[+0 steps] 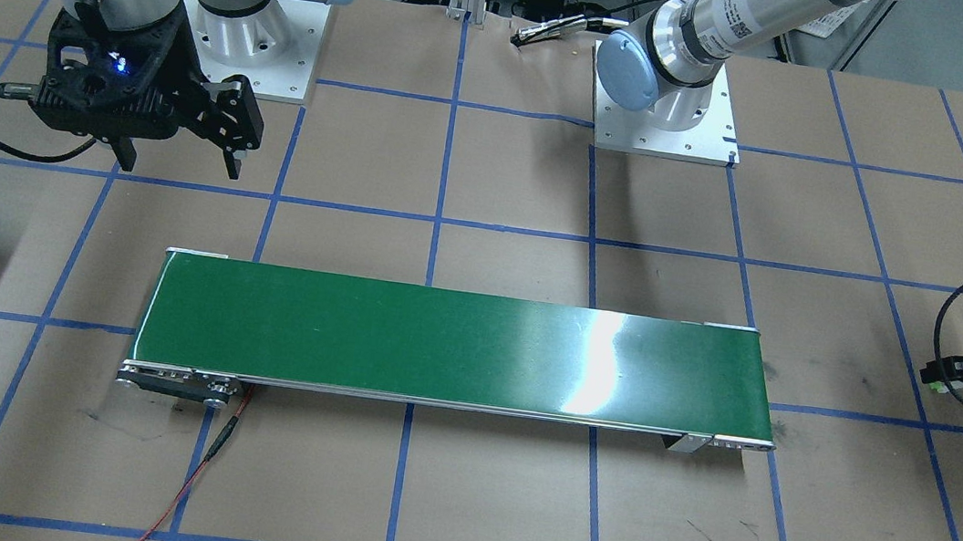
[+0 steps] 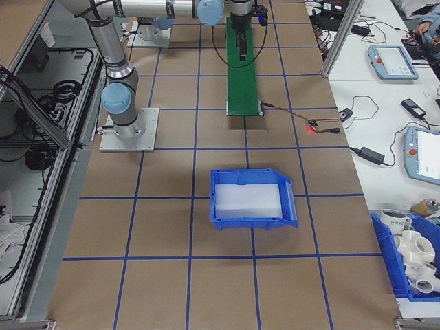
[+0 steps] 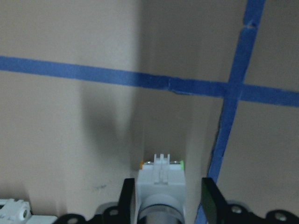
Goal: Move button from left to right
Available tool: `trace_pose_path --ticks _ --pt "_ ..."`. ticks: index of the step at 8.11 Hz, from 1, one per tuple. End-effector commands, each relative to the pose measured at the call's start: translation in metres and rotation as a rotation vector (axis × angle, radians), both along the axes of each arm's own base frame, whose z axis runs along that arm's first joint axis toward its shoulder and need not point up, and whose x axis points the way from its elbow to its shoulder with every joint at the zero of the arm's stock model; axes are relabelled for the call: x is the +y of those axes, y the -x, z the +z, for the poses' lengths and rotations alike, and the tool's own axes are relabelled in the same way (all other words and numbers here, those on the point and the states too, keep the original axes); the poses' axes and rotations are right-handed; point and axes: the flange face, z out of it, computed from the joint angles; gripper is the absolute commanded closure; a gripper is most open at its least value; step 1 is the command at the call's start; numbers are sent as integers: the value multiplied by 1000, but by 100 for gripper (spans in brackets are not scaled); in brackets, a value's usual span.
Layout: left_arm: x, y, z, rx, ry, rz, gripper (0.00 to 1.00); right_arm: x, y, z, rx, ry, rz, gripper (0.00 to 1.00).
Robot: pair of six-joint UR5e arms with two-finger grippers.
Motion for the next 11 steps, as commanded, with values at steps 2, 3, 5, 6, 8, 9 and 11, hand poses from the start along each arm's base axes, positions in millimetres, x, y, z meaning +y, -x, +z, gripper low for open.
trace_pose_path --ticks 2,3,5,6,8,9,11 --pt "0 0 14 -13 13 0 100 0 0 0 1 0 0 0" --pt "0 0 37 -30 33 0 100 0 0 0 1 0 0 0" --pt "7 26 93 -14 35 -15 100 0 0 0 1 -2 0 0" --pt "1 46 119 -41 67 -44 100 0 0 0 1 0 0 0" --pt "-33 128 156 -84 114 -164 100 0 0 0 2 0 0 0" --pt "-41 165 168 -88 127 -149 100 0 0 -1 2 -3 0 0" --pt "-50 236 178 0 149 -101 100 1 0 -3 2 -6 0 0"
